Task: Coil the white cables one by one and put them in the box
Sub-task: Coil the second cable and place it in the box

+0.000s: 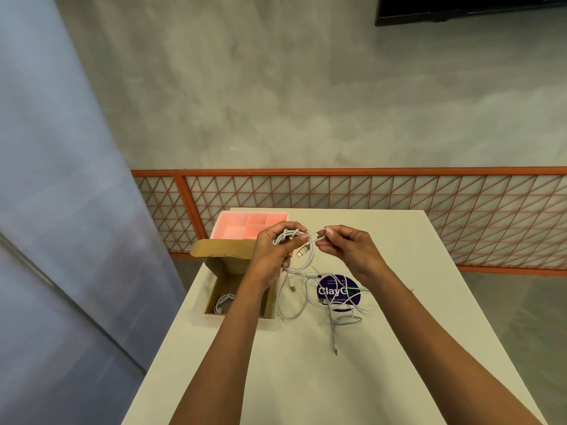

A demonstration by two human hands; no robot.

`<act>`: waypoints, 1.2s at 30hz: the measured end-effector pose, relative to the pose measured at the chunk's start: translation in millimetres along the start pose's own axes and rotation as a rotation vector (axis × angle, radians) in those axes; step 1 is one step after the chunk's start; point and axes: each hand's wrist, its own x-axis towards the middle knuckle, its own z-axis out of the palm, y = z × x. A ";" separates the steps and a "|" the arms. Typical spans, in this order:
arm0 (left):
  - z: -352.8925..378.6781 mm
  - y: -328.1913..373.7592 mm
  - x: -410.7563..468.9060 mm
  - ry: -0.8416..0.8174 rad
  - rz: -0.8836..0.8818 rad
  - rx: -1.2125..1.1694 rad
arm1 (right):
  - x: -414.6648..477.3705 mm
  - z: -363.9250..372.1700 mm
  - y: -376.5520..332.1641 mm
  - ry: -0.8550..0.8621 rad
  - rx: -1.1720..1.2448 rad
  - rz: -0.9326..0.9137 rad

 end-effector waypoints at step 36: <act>2.0 -27.1 6.8 0.172 0.116 0.228 | -4.2 21.9 -16.2 -0.024 -0.564 0.376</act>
